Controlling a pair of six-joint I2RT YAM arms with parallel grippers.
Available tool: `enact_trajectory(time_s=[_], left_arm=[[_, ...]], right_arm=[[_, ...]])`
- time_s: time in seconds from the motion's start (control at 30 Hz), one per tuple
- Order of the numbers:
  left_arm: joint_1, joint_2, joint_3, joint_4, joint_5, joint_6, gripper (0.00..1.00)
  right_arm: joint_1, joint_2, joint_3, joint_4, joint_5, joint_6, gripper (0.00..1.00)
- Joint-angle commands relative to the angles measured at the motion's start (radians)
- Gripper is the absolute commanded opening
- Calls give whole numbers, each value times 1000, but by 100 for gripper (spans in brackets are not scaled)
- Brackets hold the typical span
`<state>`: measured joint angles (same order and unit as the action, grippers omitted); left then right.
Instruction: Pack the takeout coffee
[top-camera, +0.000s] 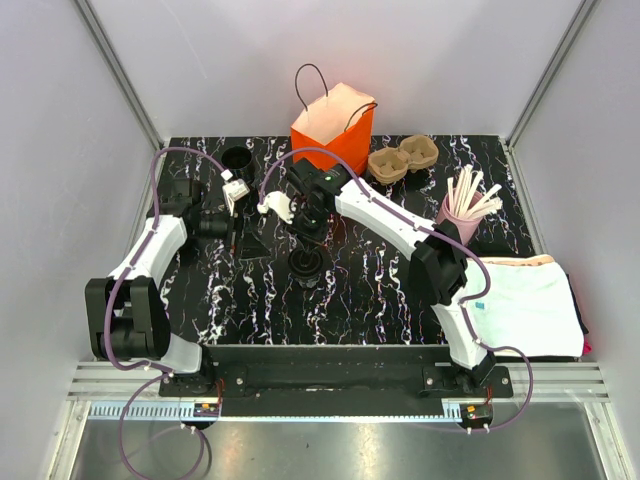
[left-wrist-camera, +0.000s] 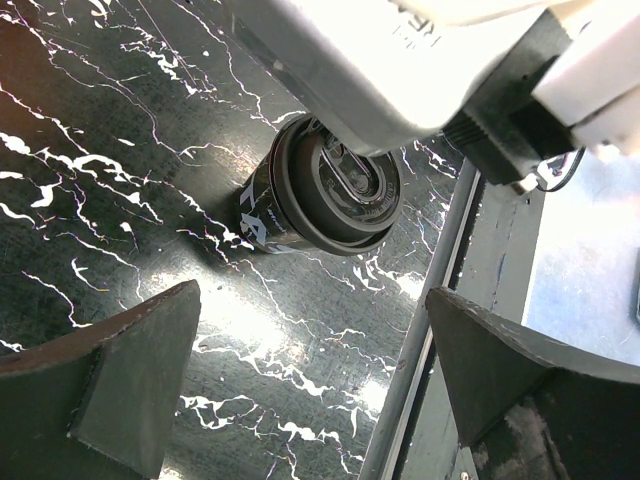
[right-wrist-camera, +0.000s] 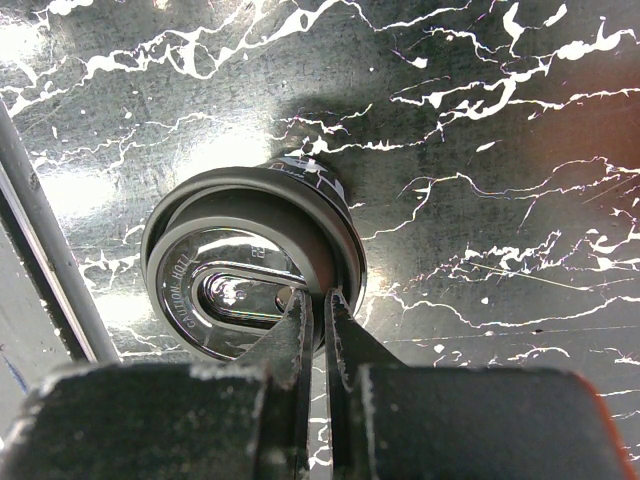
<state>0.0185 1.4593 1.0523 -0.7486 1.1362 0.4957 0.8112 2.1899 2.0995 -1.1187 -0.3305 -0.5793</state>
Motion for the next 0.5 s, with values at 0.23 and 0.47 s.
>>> enact_trajectory(time_s=[0.23,0.47], left_arm=[[-6,-34,-5,31,30,4,99],[-5,-33,-3,29,31,1,99]], right_arm=[[-4,-12,-9,7,13,4,11],[-4,-16,-10,-6,11,-1,16]])
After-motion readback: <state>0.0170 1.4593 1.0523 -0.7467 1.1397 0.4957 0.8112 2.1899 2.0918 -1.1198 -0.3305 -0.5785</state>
